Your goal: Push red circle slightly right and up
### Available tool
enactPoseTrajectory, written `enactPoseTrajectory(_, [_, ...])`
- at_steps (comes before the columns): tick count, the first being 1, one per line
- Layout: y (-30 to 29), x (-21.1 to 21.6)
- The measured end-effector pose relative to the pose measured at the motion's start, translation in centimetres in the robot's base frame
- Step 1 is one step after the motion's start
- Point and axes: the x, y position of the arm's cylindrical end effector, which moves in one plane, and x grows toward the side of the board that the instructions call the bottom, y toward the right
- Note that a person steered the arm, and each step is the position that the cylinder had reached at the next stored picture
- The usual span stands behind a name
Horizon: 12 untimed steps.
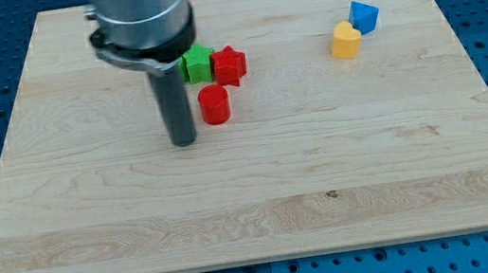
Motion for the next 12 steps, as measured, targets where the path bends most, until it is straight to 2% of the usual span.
enactPoseTrajectory(1, [-0.8, -0.6])
enactPoseTrajectory(4, [15.0, -2.4])
enactPoseTrajectory(5, [15.8, -2.4])
enactPoseTrajectory(7, [6.5, -1.5])
enactPoseTrajectory(8, [5.4, -4.6])
enactPoseTrajectory(12, [18.5, -4.7])
